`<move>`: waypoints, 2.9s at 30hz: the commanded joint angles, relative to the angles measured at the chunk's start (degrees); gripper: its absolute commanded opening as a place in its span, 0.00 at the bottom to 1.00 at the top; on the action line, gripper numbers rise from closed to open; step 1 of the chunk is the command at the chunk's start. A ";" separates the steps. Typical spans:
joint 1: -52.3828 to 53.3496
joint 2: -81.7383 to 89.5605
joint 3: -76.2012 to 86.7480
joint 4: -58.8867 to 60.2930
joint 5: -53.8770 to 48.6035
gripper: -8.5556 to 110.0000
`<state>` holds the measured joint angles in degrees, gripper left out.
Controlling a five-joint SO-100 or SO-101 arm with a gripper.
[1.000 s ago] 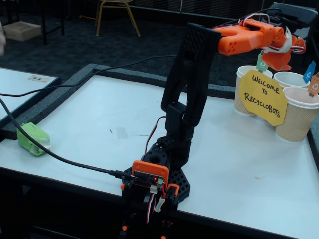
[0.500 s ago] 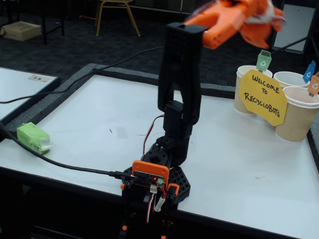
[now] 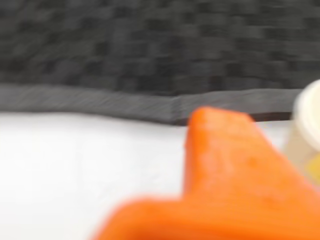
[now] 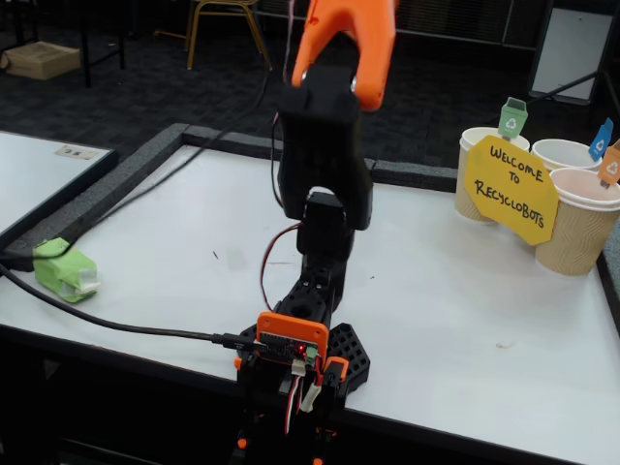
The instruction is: Sort rubbish by color.
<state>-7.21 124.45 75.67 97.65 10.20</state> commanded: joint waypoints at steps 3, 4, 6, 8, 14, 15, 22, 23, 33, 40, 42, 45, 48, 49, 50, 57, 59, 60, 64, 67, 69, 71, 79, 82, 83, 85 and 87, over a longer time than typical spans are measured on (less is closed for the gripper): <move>-10.72 13.18 5.62 2.11 -0.79 0.18; -11.34 14.68 6.77 2.11 -0.79 0.18; -11.78 17.67 9.49 2.11 -0.79 0.18; -12.13 21.45 12.39 2.11 -0.79 0.18; -20.83 31.64 20.30 2.64 -0.79 0.17; -23.38 32.43 21.27 2.72 -0.79 0.16; -33.22 38.23 28.74 3.43 -0.79 0.15; -33.57 38.76 28.83 3.34 -0.79 0.14; -45.26 43.59 28.92 3.43 -0.53 0.15; -55.90 39.90 28.92 3.43 -0.62 0.15; -57.22 36.39 28.83 3.25 -0.70 0.15; -59.68 28.48 28.48 3.08 -0.70 0.16; -64.51 20.21 27.95 2.99 -0.70 0.17; -65.48 17.75 27.60 2.90 -0.70 0.17; -66.09 14.94 26.89 2.90 -0.70 0.17; -71.72 -3.87 24.87 -0.79 -0.18 0.16; -73.13 -8.35 24.61 -2.46 -0.09 0.15; -73.65 -10.55 24.61 -3.25 -0.09 0.14; -74.62 -17.93 24.96 -8.79 -0.09 0.12; -74.79 -20.92 24.96 -14.41 0.00 0.11; -75.50 -22.41 24.96 -17.05 0.44 0.10; -76.99 -23.20 24.87 -18.02 5.19 0.09; -76.64 -23.12 22.85 -17.49 27.42 0.14; -77.61 -23.12 24.26 -17.84 35.33 0.26; -78.57 -23.20 24.52 -18.11 37.09 0.30; -81.12 -23.20 24.61 -18.19 40.08 0.33; -84.29 -23.12 24.17 -18.19 42.45 0.35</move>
<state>-86.84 99.67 105.73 80.24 47.11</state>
